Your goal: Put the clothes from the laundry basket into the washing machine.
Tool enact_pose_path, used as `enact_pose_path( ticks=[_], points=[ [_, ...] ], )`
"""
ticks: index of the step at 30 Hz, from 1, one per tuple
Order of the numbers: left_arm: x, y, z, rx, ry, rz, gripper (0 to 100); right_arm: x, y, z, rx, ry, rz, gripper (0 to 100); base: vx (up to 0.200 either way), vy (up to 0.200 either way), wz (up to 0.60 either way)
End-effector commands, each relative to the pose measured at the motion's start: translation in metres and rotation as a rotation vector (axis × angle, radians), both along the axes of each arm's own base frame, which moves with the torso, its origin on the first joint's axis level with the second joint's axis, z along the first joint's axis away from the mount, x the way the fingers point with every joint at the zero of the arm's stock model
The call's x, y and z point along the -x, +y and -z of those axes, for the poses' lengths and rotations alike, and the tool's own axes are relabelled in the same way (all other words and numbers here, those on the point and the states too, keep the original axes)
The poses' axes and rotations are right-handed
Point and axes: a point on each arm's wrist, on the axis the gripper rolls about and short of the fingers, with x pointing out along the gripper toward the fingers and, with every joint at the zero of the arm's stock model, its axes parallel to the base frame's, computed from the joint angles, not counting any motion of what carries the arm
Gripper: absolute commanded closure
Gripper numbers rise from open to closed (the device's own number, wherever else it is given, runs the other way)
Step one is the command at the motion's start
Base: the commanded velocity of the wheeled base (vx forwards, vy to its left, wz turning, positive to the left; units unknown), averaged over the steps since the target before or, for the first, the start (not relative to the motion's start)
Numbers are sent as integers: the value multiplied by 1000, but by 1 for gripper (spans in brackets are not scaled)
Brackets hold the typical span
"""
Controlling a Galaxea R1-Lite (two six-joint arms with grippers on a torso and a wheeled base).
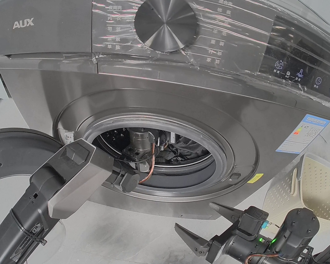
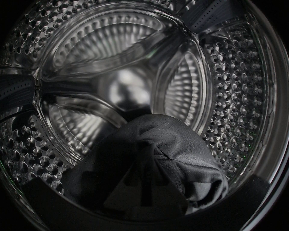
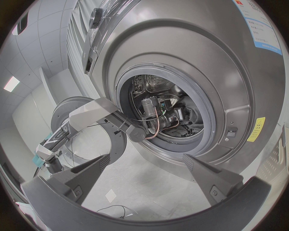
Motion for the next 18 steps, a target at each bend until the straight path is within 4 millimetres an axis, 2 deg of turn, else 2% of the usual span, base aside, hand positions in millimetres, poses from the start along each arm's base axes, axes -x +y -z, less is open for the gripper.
enact_pose_path(
  ticks=[1,3,4,13,18],
  points=[
    [-8,7,13,-4,10,-26,100,0,0,1,2,1,-1,0,0,0,0],
    [-6,7,18,-14,27,-25,100,0,0,1,1,7,1,0,0,0,0],
    [-5,6,19,-14,33,-22,0,0,0,1,1,7,1,0,0,0,0],
    [13,6,12,-18,94,1,0,0,0,1,1,7,1,0,0,0,0],
    [30,11,-1,-19,98,10,0,0,0,2,2,8,1,0,0,0,0]
  ],
)
